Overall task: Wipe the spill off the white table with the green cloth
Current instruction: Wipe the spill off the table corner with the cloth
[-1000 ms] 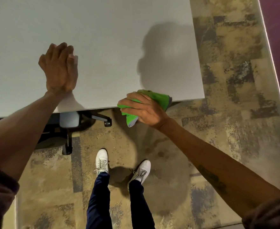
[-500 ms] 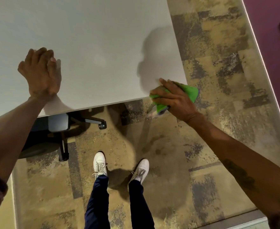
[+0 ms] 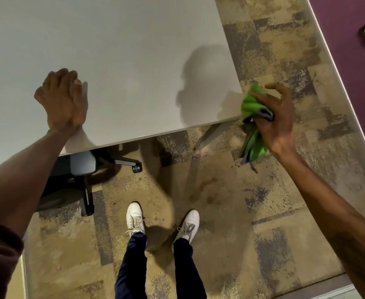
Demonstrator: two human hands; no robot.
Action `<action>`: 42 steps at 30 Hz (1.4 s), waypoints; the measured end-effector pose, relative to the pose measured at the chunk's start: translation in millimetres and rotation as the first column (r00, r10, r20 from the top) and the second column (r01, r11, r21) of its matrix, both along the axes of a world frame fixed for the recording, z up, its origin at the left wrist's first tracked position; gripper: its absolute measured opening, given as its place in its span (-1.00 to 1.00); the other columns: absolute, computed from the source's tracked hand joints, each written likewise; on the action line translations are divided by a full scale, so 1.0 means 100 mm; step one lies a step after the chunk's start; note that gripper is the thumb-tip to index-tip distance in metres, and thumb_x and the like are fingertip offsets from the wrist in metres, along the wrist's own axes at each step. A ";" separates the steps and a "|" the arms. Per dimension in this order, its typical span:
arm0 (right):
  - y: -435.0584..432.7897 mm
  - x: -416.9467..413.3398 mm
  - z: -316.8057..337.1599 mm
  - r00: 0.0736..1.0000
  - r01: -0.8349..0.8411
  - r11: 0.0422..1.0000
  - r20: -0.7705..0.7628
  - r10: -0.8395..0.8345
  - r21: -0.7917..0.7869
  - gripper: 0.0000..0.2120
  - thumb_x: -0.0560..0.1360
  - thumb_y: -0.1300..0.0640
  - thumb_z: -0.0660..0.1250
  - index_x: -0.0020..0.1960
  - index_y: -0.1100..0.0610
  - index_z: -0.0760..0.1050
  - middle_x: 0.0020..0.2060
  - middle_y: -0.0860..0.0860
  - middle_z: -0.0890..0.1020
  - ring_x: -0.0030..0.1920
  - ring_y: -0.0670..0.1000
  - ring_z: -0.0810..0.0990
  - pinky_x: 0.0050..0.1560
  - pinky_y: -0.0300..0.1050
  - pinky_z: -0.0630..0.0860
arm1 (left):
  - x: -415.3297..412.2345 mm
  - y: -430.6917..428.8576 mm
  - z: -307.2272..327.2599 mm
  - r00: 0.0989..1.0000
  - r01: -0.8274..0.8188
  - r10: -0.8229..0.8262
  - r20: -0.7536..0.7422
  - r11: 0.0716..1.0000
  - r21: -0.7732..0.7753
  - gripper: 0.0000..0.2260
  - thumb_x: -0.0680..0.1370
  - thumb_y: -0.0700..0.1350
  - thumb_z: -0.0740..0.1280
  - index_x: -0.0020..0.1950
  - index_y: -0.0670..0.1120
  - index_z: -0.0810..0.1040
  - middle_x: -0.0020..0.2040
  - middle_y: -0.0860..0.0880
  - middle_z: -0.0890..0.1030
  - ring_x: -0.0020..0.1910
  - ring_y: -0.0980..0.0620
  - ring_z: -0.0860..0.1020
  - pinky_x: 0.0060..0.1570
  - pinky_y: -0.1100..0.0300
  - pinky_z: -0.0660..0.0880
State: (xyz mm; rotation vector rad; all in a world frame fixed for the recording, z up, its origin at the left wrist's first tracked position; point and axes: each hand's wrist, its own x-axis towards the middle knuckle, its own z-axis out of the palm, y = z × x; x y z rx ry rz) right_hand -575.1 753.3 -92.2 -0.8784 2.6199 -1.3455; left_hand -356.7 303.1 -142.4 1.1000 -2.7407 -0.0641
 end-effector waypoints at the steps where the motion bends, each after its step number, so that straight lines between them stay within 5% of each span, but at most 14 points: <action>1: -0.14 0.02 0.09 0.990 0.040 0.994 0.135 -0.026 -0.103 -0.64 0.44 0.25 0.34 0.24 0.16 0.56 0.28 0.03 0.49 0.21 -0.29 0.49 0.17 -0.36 0.48 | 0.00 -0.01 -0.02 1.000 -0.004 0.004 0.016 1.000 0.005 -0.67 0.74 0.03 0.06 0.40 -0.04 0.46 0.47 0.01 0.43 0.47 -0.03 0.33 0.21 0.03 0.25; 4: -0.58 0.08 0.24 0.803 0.162 0.922 0.590 0.085 -0.353 -0.82 0.52 0.17 0.32 0.08 0.08 0.62 -0.03 -0.04 0.71 0.01 0.00 0.69 0.01 -0.07 0.63 | 0.02 -0.04 -0.04 1.000 -0.003 0.003 0.020 1.000 0.017 -0.64 0.74 0.05 0.03 0.42 -0.02 0.45 0.49 0.02 0.43 0.50 0.00 0.33 0.27 0.02 0.26; 7: -0.93 0.03 0.22 0.689 0.290 0.897 0.723 0.046 -0.333 -0.83 0.52 0.26 0.32 0.03 0.11 0.65 -0.13 0.02 0.74 -0.04 0.10 0.71 0.09 0.08 0.64 | 0.02 -0.03 -0.02 0.993 -0.001 0.006 -0.117 0.999 0.044 -0.67 0.72 0.00 0.06 0.35 -0.05 0.52 0.41 -0.03 0.51 0.41 -0.07 0.44 0.25 -0.03 0.33; 11: -1.23 0.01 0.04 0.837 0.359 0.928 0.474 -0.274 -0.098 -0.64 0.52 0.24 0.27 0.28 0.05 0.57 0.14 0.04 0.67 0.14 0.01 0.64 0.25 0.06 0.57 | 0.02 -0.04 -0.03 0.986 0.009 -0.001 -0.166 0.999 0.048 -0.67 0.71 -0.01 0.07 0.31 -0.05 0.55 0.38 -0.04 0.54 0.36 -0.09 0.48 0.23 -0.04 0.35; 13: -1.40 0.17 -0.06 0.904 0.244 0.970 0.364 -0.223 -0.010 -0.52 0.56 0.18 0.24 0.46 -0.04 0.38 0.35 0.04 0.55 0.28 0.00 0.55 0.39 0.02 0.46 | 0.01 -0.06 -0.02 0.984 0.008 0.001 -0.176 0.999 0.047 -0.67 0.71 0.00 0.07 0.29 -0.05 0.55 0.35 -0.04 0.56 0.33 -0.09 0.50 0.21 -0.04 0.36; 16: -1.64 0.44 -0.27 0.989 -0.038 0.959 0.145 -0.003 0.281 -0.38 0.60 -0.06 0.14 0.59 0.06 0.05 0.59 0.11 0.13 0.58 0.15 0.05 0.57 0.13 -0.12 | -0.01 -0.06 -0.01 0.985 -0.010 0.021 -0.174 0.998 0.060 -0.69 0.70 -0.01 0.10 0.28 -0.04 0.56 0.35 -0.03 0.56 0.33 -0.07 0.51 0.22 -0.04 0.36; 20: -1.75 0.51 -0.39 0.986 0.073 0.800 -0.165 0.033 0.595 -0.30 0.60 -0.22 -0.10 0.58 0.21 0.02 0.60 0.16 0.05 0.61 0.16 -0.08 0.58 0.28 -0.10 | -0.02 -0.10 0.04 0.992 0.020 -0.016 -0.127 0.999 0.036 -0.69 0.67 -0.02 0.10 0.21 -0.07 0.59 0.22 -0.04 0.61 0.18 -0.10 0.58 0.08 -0.02 0.44; 24: -1.80 0.57 -0.43 0.970 0.199 0.743 -0.234 -0.059 0.639 -0.32 0.64 -0.23 -0.10 0.59 0.20 -0.01 0.60 0.16 0.01 0.60 0.18 -0.05 0.57 0.26 -0.03 | 0.02 -0.14 0.05 0.990 0.057 -0.039 -0.136 0.990 0.129 -0.66 0.70 -0.03 0.11 0.31 -0.10 0.58 0.33 -0.06 0.56 0.33 -0.08 0.51 0.19 -0.06 0.37; 29: -1.83 0.43 -0.46 0.968 0.235 0.743 -0.221 -0.119 0.627 -0.38 0.66 -0.01 0.06 0.58 0.28 -0.04 0.58 0.24 0.03 0.59 0.24 0.01 0.58 0.20 0.07 | 0.11 -0.30 0.00 0.993 0.108 -0.113 0.046 0.989 0.103 -0.62 0.74 -0.06 0.09 0.52 -0.07 0.47 0.54 -0.05 0.44 0.55 -0.08 0.35 0.31 -0.03 0.32; 35: -1.89 0.28 -0.41 0.976 0.215 0.814 -0.127 -0.174 0.540 -0.25 0.63 -0.29 -0.15 0.59 0.25 -0.05 0.60 0.19 -0.05 0.61 0.14 -0.08 0.61 0.10 -0.10 | 0.11 -0.26 0.05 0.990 0.083 -0.098 0.104 0.987 0.138 -0.55 0.73 0.05 0.00 0.57 -0.01 0.41 0.59 -0.03 0.38 0.59 -0.08 0.30 0.29 -0.05 0.28; 42: -2.05 -0.22 -0.44 0.964 0.255 0.795 -0.208 -0.165 0.550 -0.46 0.66 0.04 0.00 0.57 0.26 0.06 0.58 0.25 0.00 0.59 0.24 -0.02 0.59 0.14 0.00 | 0.09 -0.20 0.08 0.999 0.030 -0.038 0.040 0.984 0.178 -0.51 0.70 0.08 -0.04 0.55 0.02 0.43 0.59 0.00 0.37 0.60 -0.05 0.29 0.32 -0.05 0.24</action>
